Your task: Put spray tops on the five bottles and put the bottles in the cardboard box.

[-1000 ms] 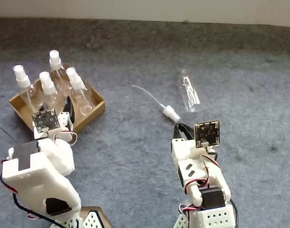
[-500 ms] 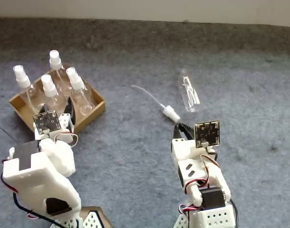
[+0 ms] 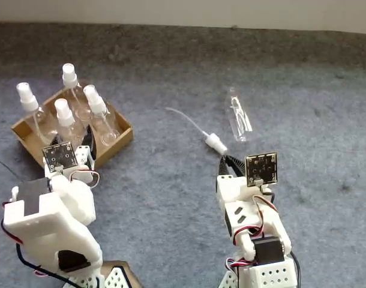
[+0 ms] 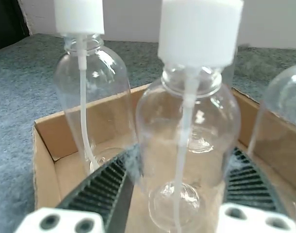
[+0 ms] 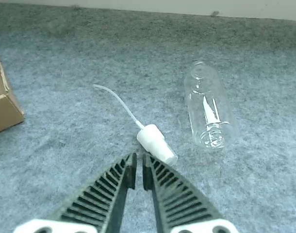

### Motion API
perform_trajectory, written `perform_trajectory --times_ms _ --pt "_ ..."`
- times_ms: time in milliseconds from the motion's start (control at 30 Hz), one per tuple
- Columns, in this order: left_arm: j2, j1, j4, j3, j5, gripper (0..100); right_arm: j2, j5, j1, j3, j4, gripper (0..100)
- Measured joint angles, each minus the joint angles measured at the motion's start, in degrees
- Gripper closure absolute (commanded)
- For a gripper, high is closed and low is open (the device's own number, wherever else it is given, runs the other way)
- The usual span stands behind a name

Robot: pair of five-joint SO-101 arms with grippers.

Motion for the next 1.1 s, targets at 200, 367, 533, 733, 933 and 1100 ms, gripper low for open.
perform_trajectory --times_ms 200,367,533,733,933,1100 --pt "0.0 0.0 0.0 0.18 0.0 81 0.0 0.0 0.0 0.0 0.0 97.9" --pt "0.0 0.0 0.0 0.18 0.0 81 0.0 0.0 0.0 0.0 0.0 97.9" --pt "0.0 0.0 0.0 0.18 0.0 81 0.0 0.0 0.0 0.0 0.0 97.9" --pt "0.0 0.0 0.0 0.18 0.0 78 0.0 0.0 0.0 0.0 0.0 97.9" --pt "0.0 0.09 0.0 1.05 -2.46 73 0.0 0.0 0.0 0.0 0.0 97.9" --pt "0.0 0.09 0.0 1.23 -2.46 73 0.0 0.0 0.0 0.0 0.0 97.9"
